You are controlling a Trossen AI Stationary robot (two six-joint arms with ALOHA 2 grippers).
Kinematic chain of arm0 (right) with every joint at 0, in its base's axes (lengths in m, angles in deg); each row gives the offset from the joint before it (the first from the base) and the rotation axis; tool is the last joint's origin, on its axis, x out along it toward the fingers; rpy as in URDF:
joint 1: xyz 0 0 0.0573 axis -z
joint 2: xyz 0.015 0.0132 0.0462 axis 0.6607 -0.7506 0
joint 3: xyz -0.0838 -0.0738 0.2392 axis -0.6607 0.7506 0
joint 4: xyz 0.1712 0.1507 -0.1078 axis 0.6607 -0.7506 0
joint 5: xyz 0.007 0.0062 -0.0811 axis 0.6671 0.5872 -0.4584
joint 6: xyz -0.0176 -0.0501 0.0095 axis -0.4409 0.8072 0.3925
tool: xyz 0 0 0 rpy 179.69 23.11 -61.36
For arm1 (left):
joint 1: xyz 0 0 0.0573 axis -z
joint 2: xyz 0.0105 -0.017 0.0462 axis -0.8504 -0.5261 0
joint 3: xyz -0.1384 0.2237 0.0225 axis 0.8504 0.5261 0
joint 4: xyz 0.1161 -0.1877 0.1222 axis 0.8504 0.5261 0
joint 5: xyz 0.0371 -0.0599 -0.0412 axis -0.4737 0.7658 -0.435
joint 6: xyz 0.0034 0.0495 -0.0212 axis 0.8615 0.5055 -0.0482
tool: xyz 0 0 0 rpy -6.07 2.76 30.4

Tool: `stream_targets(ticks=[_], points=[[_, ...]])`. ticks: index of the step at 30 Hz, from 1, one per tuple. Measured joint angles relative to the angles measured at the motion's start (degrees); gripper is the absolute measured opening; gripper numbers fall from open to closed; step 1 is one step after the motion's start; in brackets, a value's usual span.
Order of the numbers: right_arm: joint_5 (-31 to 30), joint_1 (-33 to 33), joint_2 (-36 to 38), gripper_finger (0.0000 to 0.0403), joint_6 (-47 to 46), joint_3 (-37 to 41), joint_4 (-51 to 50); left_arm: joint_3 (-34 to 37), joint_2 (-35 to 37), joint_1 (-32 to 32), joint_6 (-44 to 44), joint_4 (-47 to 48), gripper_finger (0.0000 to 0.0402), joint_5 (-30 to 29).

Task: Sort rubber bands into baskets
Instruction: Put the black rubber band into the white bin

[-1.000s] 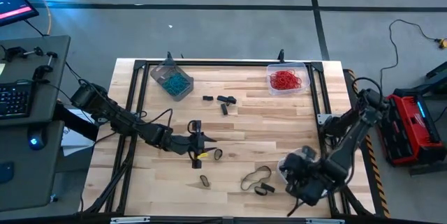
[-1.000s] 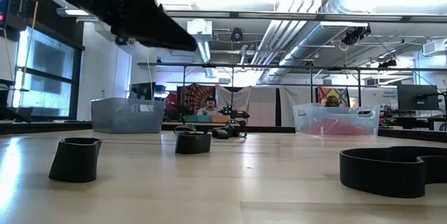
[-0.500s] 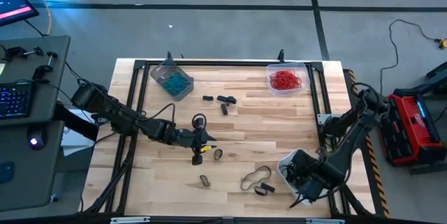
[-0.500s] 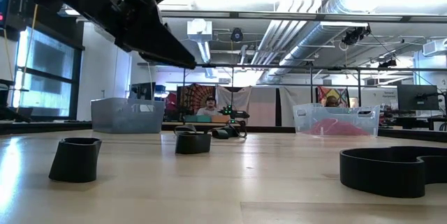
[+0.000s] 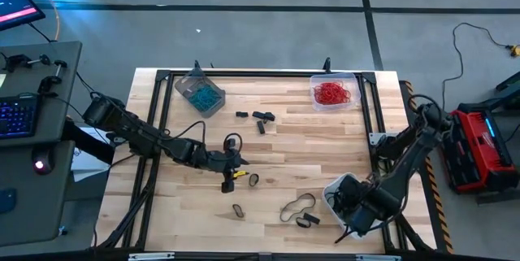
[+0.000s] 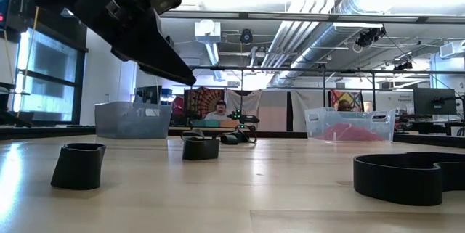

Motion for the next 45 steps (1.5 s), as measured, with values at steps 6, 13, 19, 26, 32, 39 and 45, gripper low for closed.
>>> stream_targets(ticks=[6,13,19,26,32,39,45], points=[[-6.69,0.00,0.00,0.0208,0.15,-5.64,-3.02,0.01,-2.89,-0.26,-0.76,-1.58,0.0174,0.49],[-13.17,-0.07,0.00,0.0209,1.44,-9.49,-5.87,-0.29,-9.82,-0.54,-2.15,-5.44,0.0182,1.04],[-14.06,0.44,-0.01,0.0209,2.51,-9.09,-5.87,-3.54,-14.42,-2.29,-2.17,-5.14,0.0182,4.70],[-14.65,0.43,-0.02,0.0209,2.54,-9.09,-5.58,-5.80,-16.50,-5.10,-2.15,-1.27,0.0158,9.80],[-20.59,0.43,-0.04,0.0209,6.64,-9.06,-3.02,-5.82,-16.14,-5.80,0.25,-1.70,0.0063,9.91],[-33.41,0.83,-0.13,0.0209,19.70,-9.06,5.90,-5.88,-14.07,-8.46,-1.62,-5.75,0.0010,10.49],[-42.07,3.44,-2.29,0.0209,29.07,-9.06,8.71,-5.90,-12.21,-10.85,-8.89,-11.76,0.0002,11.82]])
